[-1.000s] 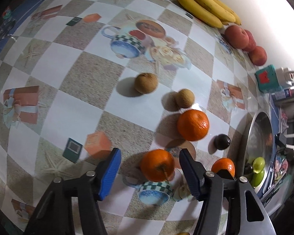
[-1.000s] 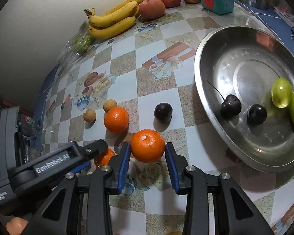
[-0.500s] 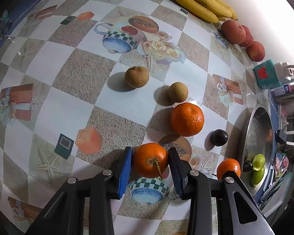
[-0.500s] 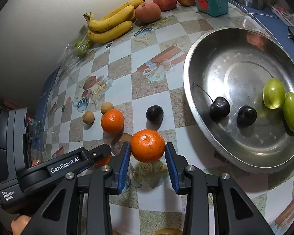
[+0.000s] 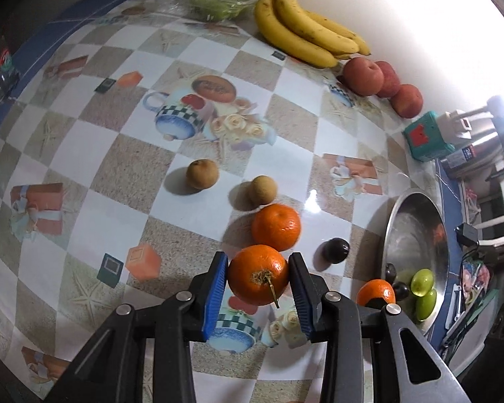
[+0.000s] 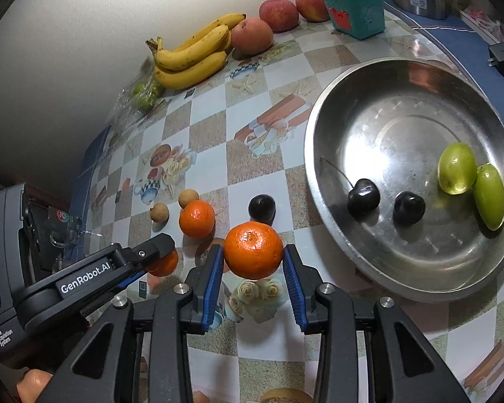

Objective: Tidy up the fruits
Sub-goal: 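Carry both tangerines over the steel tray with both tools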

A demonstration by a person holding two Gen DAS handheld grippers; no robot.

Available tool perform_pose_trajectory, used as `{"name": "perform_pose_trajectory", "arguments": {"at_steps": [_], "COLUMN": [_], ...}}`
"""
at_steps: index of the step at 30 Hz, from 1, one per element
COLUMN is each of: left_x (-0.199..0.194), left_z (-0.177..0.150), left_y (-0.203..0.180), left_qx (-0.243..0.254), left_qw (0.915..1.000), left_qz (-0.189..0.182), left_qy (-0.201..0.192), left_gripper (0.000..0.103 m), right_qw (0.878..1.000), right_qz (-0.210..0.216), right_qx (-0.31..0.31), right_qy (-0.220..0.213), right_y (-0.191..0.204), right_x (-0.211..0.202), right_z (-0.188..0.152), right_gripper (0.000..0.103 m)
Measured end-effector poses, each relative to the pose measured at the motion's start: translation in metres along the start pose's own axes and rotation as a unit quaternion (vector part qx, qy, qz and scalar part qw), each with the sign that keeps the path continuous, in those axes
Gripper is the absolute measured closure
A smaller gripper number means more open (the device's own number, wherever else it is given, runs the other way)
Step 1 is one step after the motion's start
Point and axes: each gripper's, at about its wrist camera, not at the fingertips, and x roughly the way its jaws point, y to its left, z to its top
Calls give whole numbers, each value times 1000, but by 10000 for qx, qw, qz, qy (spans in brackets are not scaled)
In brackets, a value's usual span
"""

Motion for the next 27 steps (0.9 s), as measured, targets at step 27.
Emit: {"name": "perform_pose_trajectory", "arguments": {"at_steps": [27], "left_x": [6], "left_z": [-22], "left_y": [-66], "left_qx": [886], "left_qw": [9955], "left_qz": [-345], "left_qy": [-53], "left_gripper": [63], "right_qw": [9873], "right_qz": [-218], "right_qx": [1389], "right_qy": [-743], "right_y": [-110], "right_x": [-59], "right_z": [26], "right_gripper": [65]}}
